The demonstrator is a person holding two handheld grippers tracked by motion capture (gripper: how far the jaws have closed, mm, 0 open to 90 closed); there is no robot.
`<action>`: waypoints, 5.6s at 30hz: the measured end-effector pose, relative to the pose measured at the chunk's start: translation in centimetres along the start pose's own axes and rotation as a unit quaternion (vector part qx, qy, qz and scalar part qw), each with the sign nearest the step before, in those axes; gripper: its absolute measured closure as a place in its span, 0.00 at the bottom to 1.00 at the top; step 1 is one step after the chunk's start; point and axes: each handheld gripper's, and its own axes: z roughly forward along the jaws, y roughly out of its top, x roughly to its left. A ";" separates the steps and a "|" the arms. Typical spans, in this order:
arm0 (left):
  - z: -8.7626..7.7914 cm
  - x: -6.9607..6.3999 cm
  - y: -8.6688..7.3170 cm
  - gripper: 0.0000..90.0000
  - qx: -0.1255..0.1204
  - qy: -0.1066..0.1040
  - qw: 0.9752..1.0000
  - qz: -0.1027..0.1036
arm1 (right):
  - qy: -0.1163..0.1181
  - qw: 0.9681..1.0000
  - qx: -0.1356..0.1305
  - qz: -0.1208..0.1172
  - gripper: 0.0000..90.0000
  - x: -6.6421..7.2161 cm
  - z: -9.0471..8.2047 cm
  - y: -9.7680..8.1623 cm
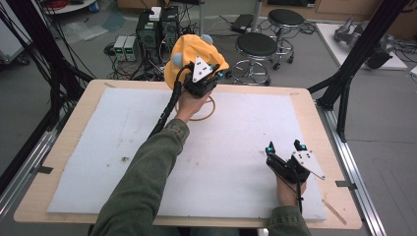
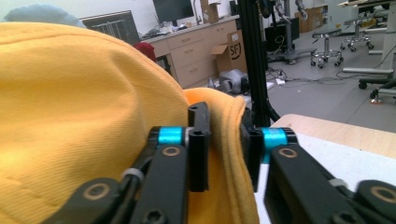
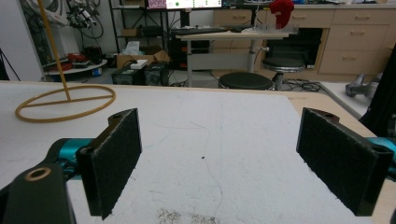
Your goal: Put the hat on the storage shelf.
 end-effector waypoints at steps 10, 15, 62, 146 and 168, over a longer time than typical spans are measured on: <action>-0.2 -0.2 0.3 0.66 0.000 -0.006 1.000 -0.008 | -0.002 1.000 -0.002 0.002 0.14 0.0 0.0 0.0; -0.6 -0.1 0.9 0.59 -0.009 -0.006 1.000 -0.010 | -0.002 1.000 -0.001 0.002 0.14 0.0 0.0 0.0; -13.6 3.3 2.8 0.32 -0.143 0.031 0.987 -0.060 | -0.005 1.000 0.003 0.008 0.14 0.1 0.0 0.0; -31.2 4.2 -11.3 0.29 -0.088 0.180 0.972 -0.123 | -0.005 1.000 0.012 0.005 0.14 0.4 -0.2 -0.1; -33.5 3.6 -13.8 0.29 -0.035 0.207 0.972 -0.110 | -0.002 1.000 0.009 0.015 0.13 0.6 -0.8 0.0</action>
